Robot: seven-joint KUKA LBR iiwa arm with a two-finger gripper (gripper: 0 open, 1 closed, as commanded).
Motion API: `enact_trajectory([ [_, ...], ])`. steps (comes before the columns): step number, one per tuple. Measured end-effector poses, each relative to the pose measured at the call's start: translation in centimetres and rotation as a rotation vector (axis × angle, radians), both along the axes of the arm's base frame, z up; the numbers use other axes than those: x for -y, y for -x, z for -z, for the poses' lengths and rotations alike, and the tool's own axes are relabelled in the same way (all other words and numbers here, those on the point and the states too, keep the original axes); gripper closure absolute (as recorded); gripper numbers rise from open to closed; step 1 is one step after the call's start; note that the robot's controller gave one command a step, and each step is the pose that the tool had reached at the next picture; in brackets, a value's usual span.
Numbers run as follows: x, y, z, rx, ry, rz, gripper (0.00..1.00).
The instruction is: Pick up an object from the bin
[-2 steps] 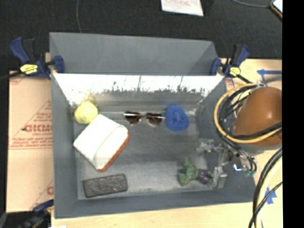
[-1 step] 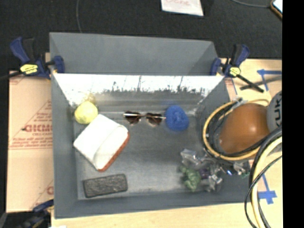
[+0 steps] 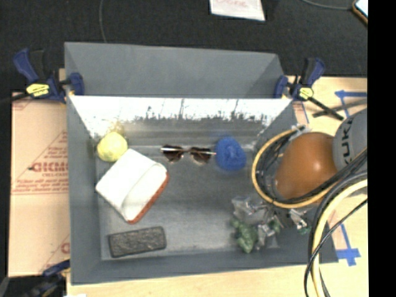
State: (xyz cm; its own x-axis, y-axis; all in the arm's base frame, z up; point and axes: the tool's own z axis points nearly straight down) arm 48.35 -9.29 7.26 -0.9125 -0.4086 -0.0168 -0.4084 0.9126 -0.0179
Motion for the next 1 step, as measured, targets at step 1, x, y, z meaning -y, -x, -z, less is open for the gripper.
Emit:
enact_trajectory([
  [1, 0.02, 0.00, 0.00, 0.000, 0.000, -0.001, 1.00],
])
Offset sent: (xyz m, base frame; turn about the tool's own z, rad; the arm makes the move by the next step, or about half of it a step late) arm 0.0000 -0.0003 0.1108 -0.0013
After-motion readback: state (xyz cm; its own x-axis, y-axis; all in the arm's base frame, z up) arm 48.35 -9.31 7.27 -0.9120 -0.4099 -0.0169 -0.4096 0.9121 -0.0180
